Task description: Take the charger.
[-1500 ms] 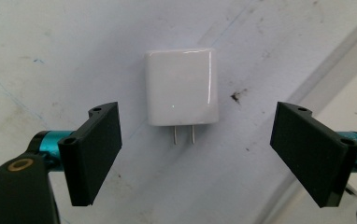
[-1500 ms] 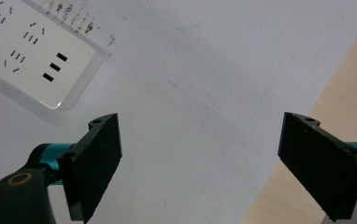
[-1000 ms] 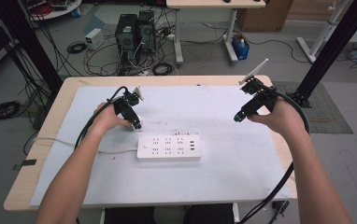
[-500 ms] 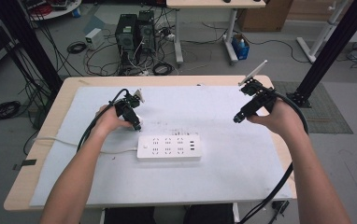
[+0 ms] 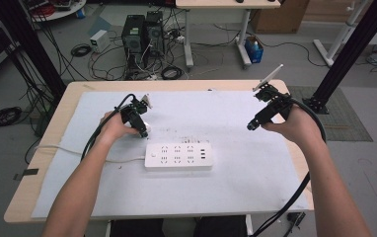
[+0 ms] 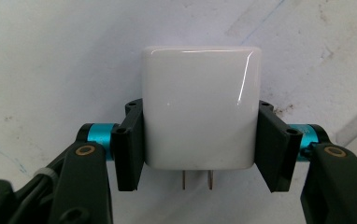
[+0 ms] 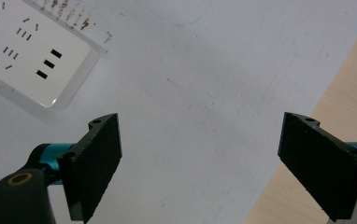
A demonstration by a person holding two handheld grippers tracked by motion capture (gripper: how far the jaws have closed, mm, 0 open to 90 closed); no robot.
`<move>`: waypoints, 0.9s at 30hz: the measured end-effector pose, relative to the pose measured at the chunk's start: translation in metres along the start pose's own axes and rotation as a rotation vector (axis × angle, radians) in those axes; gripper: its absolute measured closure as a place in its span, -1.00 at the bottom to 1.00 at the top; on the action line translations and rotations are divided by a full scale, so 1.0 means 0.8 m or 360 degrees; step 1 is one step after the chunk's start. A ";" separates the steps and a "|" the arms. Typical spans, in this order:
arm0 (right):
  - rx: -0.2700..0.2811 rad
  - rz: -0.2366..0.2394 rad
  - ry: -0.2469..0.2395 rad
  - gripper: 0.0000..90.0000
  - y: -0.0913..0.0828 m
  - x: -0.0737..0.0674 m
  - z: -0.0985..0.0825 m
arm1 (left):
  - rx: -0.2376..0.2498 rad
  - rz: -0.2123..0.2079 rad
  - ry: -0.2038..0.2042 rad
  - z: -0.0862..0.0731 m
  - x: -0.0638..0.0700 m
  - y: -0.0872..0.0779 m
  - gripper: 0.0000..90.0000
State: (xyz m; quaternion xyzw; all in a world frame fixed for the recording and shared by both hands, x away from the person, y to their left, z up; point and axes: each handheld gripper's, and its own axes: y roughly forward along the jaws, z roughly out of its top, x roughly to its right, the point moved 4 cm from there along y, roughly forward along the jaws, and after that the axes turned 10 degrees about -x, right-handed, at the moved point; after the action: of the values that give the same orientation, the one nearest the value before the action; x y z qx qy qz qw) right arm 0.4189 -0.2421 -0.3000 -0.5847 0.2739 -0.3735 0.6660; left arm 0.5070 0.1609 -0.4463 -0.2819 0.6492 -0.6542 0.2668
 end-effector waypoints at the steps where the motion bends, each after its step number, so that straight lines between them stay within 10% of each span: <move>1: -0.0002 -0.0001 0.0000 -0.71 0.000 0.000 0.000 | 0.0008 0.0002 0.0000 -0.001 0.001 -0.002 -0.06; 27: -0.0028 -0.0005 0.0076 -0.71 -0.004 -0.002 -0.006 | 0.0457 0.0140 0.0327 -0.051 0.079 -0.191 -0.06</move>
State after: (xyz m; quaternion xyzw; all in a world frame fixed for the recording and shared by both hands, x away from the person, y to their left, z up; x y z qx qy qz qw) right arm 0.4136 -0.2435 -0.2981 -0.5818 0.2923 -0.3860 0.6535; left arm 0.4364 0.1467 -0.2920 -0.1438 0.5846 -0.7532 0.2650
